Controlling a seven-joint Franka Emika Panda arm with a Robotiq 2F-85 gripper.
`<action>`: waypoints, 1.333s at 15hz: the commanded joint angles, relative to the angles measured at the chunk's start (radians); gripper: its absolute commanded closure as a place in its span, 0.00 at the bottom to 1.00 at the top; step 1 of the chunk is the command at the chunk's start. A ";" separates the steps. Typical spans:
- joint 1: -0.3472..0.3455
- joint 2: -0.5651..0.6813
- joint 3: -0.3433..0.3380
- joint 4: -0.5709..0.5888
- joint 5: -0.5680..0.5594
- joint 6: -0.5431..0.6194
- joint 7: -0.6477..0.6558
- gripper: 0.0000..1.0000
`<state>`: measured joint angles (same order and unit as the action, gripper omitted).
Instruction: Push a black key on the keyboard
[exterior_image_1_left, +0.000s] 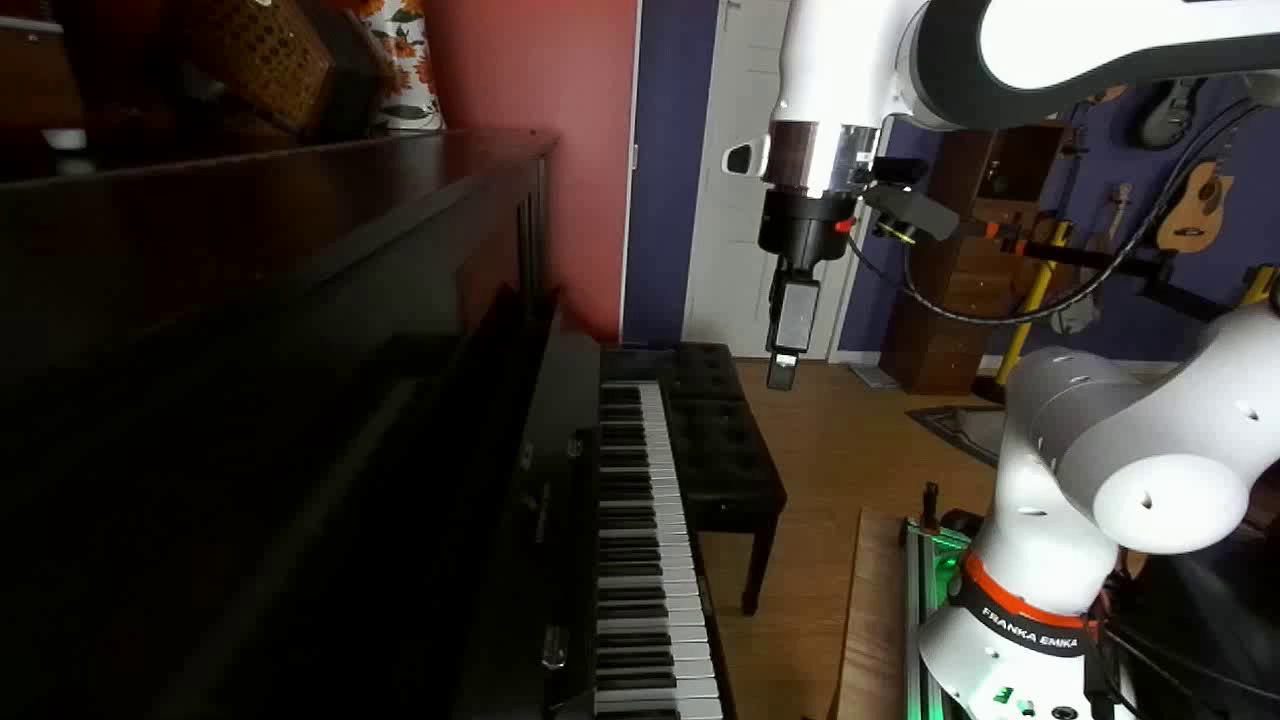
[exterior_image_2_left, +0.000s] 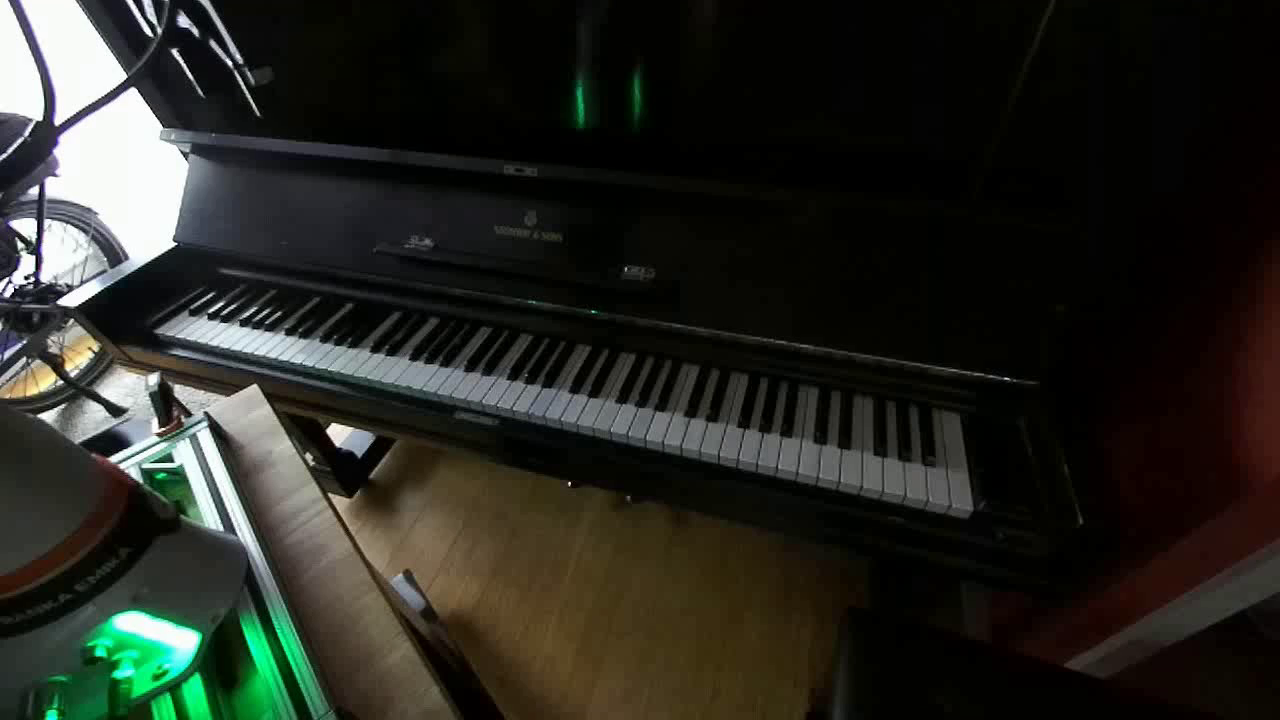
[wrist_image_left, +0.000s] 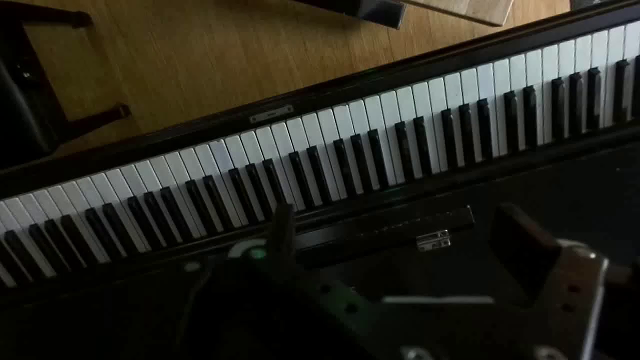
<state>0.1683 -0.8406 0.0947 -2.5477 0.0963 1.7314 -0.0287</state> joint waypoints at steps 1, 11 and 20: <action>-0.007 0.001 0.005 0.003 0.003 -0.003 -0.003 0.00; -0.058 0.096 -0.052 -0.031 -0.082 0.004 -0.086 0.00; -0.147 0.309 -0.248 -0.144 -0.318 0.247 -0.427 0.00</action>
<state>0.0504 -0.6049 -0.1074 -2.6584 -0.1634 1.8772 -0.3799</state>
